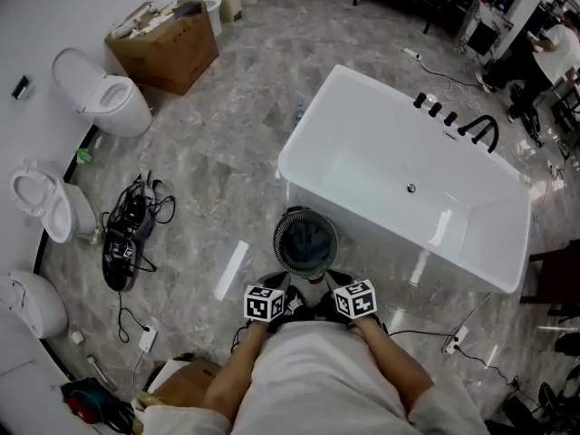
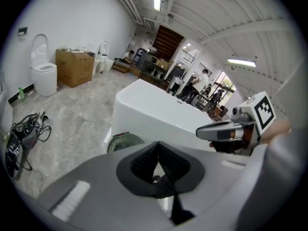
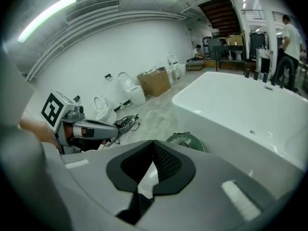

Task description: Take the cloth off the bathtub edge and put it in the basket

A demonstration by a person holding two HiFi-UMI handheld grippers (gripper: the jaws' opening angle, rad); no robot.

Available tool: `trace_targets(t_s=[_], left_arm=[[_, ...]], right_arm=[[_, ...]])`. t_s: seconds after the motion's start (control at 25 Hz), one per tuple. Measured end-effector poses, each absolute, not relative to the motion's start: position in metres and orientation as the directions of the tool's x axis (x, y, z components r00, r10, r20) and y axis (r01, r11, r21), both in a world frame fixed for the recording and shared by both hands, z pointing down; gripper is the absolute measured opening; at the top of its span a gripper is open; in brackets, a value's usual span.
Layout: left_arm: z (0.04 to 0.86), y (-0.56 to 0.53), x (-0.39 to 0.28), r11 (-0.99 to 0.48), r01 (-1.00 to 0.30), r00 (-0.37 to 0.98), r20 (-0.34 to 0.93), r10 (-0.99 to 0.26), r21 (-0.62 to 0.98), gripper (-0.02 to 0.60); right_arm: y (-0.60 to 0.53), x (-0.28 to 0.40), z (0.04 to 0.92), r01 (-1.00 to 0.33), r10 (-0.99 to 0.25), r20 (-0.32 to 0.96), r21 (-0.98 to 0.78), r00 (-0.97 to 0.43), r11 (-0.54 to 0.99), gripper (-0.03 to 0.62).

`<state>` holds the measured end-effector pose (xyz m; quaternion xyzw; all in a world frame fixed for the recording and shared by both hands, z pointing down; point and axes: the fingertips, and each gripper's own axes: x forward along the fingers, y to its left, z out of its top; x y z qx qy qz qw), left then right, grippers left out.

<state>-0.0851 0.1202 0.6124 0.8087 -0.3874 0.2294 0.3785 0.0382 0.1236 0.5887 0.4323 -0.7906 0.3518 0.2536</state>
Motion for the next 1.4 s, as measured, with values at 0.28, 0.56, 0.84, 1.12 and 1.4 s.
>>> trace_targets(t_s=[0.28, 0.56, 0.84, 1.12, 1.4], left_arm=[[0.610, 0.122, -0.081, -0.464, -0.783, 0.608, 0.667, -0.430, 0.414, 0.058], [0.610, 0.125, -0.086, -0.446, -0.793, 0.598, 0.670, -0.440, 0.415, 0.058], [0.610, 0.128, -0.095, -0.430, -0.794, 0.600, 0.665, -0.445, 0.429, 0.058], [0.610, 0.131, -0.096, -0.434, -0.790, 0.605, 0.663, -0.442, 0.432, 0.058], [0.610, 0.131, -0.096, -0.437, -0.789, 0.607, 0.661, -0.442, 0.433, 0.058]], right_arm=[[0.123, 0.038, 0.591, -0.871, -0.504, 0.716, -0.335, -0.484, 0.360, 0.002], [0.127, 0.039, 0.597, -0.880, -0.500, 0.728, -0.333, -0.469, 0.340, 0.002], [0.131, 0.031, 0.599, -0.878, -0.496, 0.731, -0.329, -0.469, 0.347, 0.000], [0.134, 0.031, 0.598, -0.882, -0.502, 0.731, -0.321, -0.463, 0.346, 0.001], [0.135, 0.029, 0.598, -0.879, -0.501, 0.730, -0.318, -0.465, 0.354, 0.000]])
